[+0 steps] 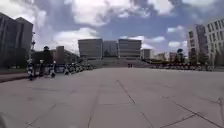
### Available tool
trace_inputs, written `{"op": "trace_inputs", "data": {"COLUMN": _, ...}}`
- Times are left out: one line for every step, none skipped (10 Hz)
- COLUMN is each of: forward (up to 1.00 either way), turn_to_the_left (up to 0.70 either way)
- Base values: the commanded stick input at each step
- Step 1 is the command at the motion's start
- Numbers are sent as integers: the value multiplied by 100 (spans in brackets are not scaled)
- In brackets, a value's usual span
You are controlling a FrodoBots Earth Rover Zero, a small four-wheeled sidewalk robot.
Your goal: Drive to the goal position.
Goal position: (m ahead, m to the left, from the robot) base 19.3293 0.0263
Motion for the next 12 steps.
{"op": "trace_inputs", "data": {"forward": 100, "turn_to_the_left": 0}}
{"op": "trace_inputs", "data": {"forward": 100, "turn_to_the_left": 0}}
{"op": "trace_inputs", "data": {"forward": 100, "turn_to_the_left": 0}}
{"op": "trace_inputs", "data": {"forward": 100, "turn_to_the_left": 0}}
{"op": "trace_inputs", "data": {"forward": 100, "turn_to_the_left": 0}}
{"op": "trace_inputs", "data": {"forward": 100, "turn_to_the_left": 0}}
{"op": "trace_inputs", "data": {"forward": 100, "turn_to_the_left": 0}}
{"op": "trace_inputs", "data": {"forward": 100, "turn_to_the_left": 0}}
{"op": "trace_inputs", "data": {"forward": 100, "turn_to_the_left": 0}}
{"op": "trace_inputs", "data": {"forward": 100, "turn_to_the_left": 0}}
{"op": "trace_inputs", "data": {"forward": 100, "turn_to_the_left": 0}}
{"op": "trace_inputs", "data": {"forward": 100, "turn_to_the_left": 0}}
